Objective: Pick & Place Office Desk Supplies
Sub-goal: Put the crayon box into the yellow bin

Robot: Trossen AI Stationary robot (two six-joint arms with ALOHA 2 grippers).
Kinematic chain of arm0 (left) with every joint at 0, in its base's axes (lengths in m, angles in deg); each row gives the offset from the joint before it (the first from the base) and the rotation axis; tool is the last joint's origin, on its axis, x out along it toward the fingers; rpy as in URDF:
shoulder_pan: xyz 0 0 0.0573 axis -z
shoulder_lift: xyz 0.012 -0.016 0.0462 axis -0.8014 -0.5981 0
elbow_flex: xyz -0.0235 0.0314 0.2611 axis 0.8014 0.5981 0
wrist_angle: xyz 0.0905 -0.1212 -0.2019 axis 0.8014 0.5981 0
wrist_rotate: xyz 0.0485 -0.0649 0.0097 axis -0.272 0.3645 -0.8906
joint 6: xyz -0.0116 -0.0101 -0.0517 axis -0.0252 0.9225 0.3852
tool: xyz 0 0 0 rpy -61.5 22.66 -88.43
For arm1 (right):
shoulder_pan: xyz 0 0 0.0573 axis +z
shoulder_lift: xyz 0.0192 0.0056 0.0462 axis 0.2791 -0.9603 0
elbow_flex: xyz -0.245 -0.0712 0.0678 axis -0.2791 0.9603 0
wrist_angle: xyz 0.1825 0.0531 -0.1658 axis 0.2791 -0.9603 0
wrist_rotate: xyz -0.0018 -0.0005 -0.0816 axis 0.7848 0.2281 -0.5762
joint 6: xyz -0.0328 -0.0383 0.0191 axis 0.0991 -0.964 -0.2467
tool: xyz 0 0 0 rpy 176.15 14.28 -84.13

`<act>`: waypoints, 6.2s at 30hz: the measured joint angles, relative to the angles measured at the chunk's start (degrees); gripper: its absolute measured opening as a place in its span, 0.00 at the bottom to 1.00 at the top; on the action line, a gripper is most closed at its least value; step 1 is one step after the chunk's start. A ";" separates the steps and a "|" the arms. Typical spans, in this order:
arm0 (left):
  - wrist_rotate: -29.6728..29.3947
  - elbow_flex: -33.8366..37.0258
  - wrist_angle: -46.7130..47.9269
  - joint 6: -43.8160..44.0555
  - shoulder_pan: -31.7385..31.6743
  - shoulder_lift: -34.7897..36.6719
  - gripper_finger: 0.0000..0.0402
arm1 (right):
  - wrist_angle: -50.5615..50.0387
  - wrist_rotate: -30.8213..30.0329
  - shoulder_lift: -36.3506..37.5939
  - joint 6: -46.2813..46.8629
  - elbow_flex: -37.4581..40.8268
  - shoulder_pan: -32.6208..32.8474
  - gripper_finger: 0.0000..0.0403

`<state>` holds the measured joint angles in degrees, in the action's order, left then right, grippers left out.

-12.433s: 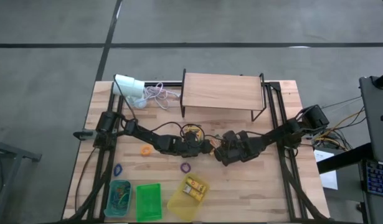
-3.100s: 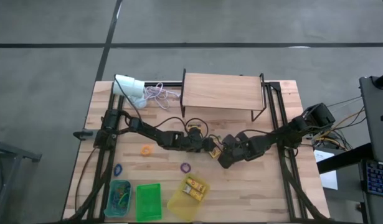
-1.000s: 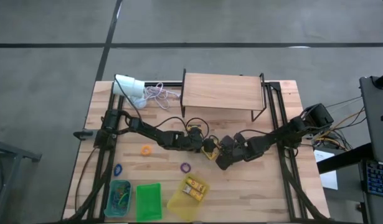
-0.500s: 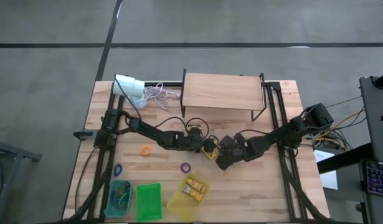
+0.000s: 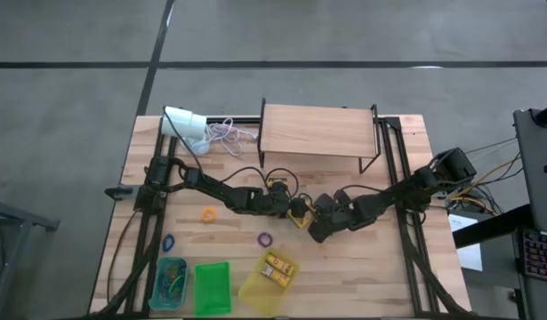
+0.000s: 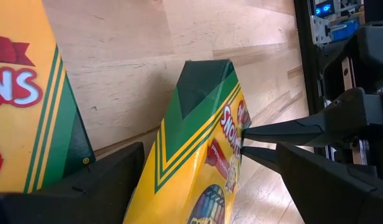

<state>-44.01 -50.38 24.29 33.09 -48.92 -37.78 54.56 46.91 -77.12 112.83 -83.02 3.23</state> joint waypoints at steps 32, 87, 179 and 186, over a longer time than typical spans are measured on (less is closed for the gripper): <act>0.00 0.00 0.11 -0.16 0.00 0.13 0.80 | 0.00 -0.09 0.00 -0.20 0.00 0.02 0.13; -0.07 -0.04 1.64 0.02 -0.02 0.17 0.32 | -20.07 -6.41 15.90 4.61 -0.07 1.77 0.13; -7.71 1.29 30.33 -60.09 25.64 34.75 0.30 | -27.17 -10.58 36.74 1.36 7.63 10.03 0.13; -6.20 7.17 19.07 -61.38 27.19 34.67 0.30 | -27.18 -10.57 36.74 1.36 7.63 10.03 0.13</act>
<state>-50.22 -43.21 43.36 -28.29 -21.74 -3.12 27.38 36.34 -40.38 114.19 -75.39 13.27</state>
